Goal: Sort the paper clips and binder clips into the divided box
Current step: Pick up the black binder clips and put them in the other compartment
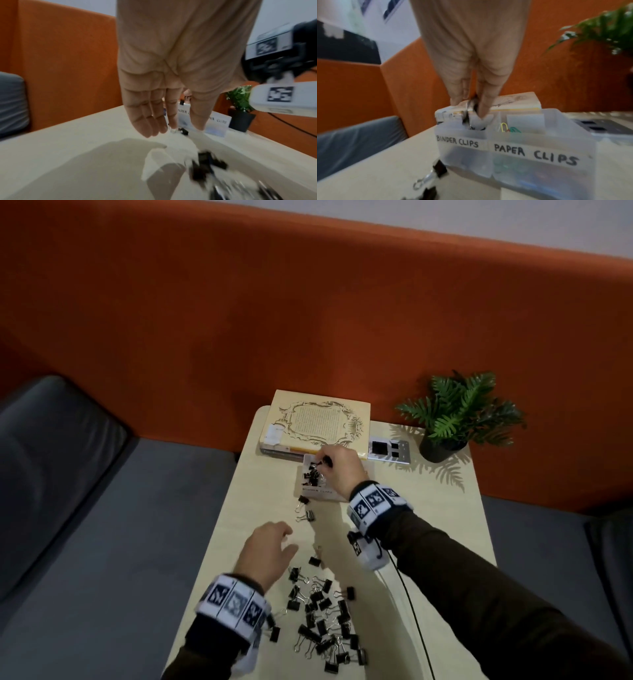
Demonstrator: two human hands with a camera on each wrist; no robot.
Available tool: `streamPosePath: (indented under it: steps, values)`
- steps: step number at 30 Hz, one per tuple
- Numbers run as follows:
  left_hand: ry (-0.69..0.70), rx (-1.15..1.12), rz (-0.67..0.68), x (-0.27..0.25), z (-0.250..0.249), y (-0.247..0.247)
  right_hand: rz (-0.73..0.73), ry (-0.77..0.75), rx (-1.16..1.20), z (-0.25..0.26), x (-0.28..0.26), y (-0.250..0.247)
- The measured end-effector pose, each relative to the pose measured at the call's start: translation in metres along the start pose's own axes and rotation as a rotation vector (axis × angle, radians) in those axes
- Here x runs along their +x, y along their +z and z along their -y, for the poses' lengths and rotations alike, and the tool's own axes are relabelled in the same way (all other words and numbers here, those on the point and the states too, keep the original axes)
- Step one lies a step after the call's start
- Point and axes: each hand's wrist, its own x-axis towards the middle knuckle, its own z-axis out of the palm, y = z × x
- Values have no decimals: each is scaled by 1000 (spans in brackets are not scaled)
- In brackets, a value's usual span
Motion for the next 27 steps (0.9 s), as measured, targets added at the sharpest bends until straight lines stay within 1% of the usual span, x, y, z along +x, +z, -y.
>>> streamPosePath:
  steps: [2, 4, 5, 7, 8, 10, 13, 16, 18, 19, 21, 23, 25, 27]
  values:
    - [-19, 1, 37, -27, 16, 13, 47, -57, -90, 2, 2, 5]
    - [-46, 6, 80, -49, 31, 23, 51, -170, -164, 5, -8, 15]
    - [-58, 10, 120, -58, 37, 28, 87, -227, -192, 6, -16, 23]
    - [-74, 24, 204, -71, 47, 35, 230, -300, -246, 5, -35, 44]
    - [-74, 38, 235, -75, 50, 37, 297, -293, -276, 2, -42, 54]
    - [-56, 67, 254, -77, 52, 40, 371, -244, -342, -8, -49, 68]
    - [-24, 33, 175, -73, 52, 45, 435, -200, -399, -21, -58, 70]
    - [8, -41, 100, -63, 49, 48, 411, -212, -344, -32, -78, 64]
    - [39, -84, 105, -58, 45, 50, 399, -203, -297, -39, -90, 58]
    - [56, -107, 121, -56, 43, 51, 405, -173, -260, -42, -95, 55]
    - [94, -112, 151, -52, 38, 52, 476, -93, -200, -45, -100, 50]
    - [120, -77, 164, -46, 33, 55, 566, -59, -181, -45, -103, 50]
    - [125, -60, 148, -37, 29, 57, 612, -80, -172, -42, -108, 53]
    - [118, -50, 128, -29, 24, 56, 605, -104, -174, -41, -114, 57]
